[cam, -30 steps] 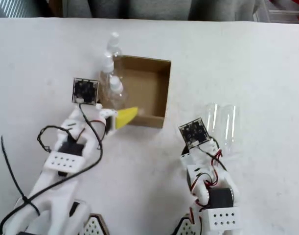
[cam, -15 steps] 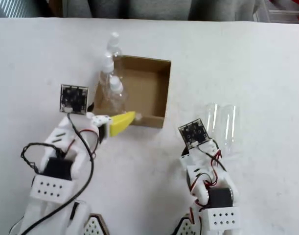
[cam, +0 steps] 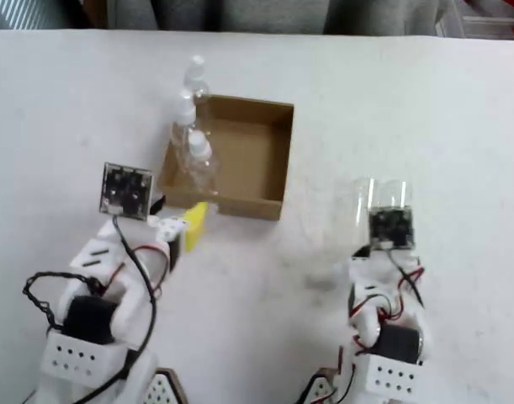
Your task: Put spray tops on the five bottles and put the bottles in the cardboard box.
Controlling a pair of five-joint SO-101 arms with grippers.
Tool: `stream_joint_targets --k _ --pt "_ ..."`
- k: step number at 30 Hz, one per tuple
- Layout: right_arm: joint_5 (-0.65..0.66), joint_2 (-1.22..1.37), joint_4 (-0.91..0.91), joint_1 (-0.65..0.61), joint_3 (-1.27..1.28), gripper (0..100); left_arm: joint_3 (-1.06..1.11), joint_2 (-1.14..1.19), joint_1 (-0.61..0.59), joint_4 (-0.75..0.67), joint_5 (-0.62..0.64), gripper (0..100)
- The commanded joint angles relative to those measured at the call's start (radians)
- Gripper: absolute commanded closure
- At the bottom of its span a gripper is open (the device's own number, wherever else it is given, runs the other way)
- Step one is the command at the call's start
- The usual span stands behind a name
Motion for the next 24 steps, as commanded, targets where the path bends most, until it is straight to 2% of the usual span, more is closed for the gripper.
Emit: stream_joint_targets --k 1,5,8,13,19,24 --pt "-0.018 -0.007 -0.012 0.125 -0.048 80.9 -0.109 -0.019 0.068 0.037 -0.006 95" --pt "-0.020 -0.004 -0.012 0.263 -0.043 81.0 -0.161 -0.005 0.177 0.064 -0.006 94" --pt "-0.058 -0.007 -0.022 0.334 -0.032 86.1 -0.201 0.084 0.260 0.063 -0.002 94" --pt "-0.066 -0.007 -0.068 0.340 -0.018 93.2 -0.290 0.332 0.331 0.066 -0.002 94" --pt "-0.066 -0.001 -0.068 0.337 -0.018 93.2 -0.293 0.398 0.292 0.114 -0.011 94" --pt "-0.064 0.001 -0.068 0.298 -0.023 93.2 -0.285 0.398 0.105 0.170 -0.130 94"
